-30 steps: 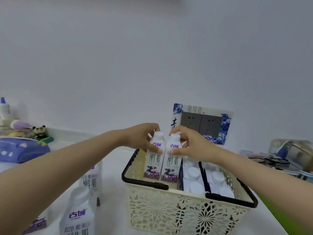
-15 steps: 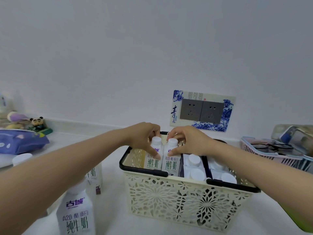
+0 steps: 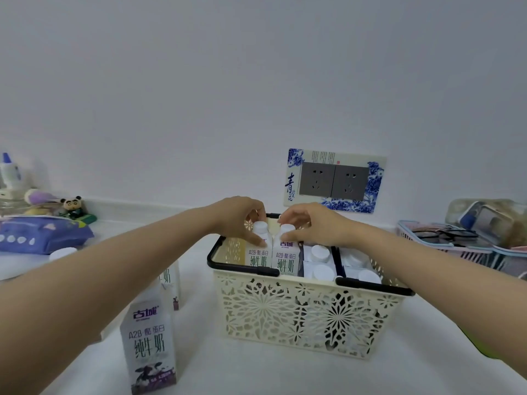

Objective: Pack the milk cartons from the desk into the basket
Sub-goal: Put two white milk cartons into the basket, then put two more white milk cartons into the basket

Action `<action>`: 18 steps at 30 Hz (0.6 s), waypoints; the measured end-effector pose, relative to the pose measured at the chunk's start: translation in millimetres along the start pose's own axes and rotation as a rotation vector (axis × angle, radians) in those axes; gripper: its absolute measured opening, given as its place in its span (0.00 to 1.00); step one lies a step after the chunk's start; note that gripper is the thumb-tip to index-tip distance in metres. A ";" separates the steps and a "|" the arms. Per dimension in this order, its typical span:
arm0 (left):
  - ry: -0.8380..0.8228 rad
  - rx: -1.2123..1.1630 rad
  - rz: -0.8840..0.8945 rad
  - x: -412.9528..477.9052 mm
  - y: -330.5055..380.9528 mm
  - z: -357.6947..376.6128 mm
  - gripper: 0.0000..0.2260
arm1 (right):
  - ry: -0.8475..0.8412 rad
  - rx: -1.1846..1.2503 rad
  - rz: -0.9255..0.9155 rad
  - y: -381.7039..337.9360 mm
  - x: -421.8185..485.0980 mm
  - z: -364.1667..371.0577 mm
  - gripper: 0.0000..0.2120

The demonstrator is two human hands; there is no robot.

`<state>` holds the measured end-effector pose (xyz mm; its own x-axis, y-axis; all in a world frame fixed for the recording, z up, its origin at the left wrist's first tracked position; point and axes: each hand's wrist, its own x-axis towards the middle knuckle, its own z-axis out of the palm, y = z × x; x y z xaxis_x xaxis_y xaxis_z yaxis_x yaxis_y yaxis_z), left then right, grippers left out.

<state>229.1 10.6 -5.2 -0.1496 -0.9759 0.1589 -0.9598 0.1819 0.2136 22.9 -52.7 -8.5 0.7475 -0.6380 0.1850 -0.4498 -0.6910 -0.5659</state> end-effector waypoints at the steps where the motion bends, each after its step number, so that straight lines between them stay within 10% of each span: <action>1: 0.011 -0.005 -0.009 -4.3 -0.9 -3.6 0.18 | 0.004 0.019 -0.003 -3.9 -2.5 -1.5 0.18; 18: 0.340 -0.005 -0.210 -262.7 -33.2 -50.0 0.25 | -0.095 0.308 -0.326 -154.1 -55.7 117.7 0.19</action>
<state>312.2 267.0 -5.9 0.1381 -0.8966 0.4208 -0.9598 -0.0162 0.2804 108.1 129.4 -26.1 0.8739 -0.3601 0.3266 -0.0281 -0.7080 -0.7056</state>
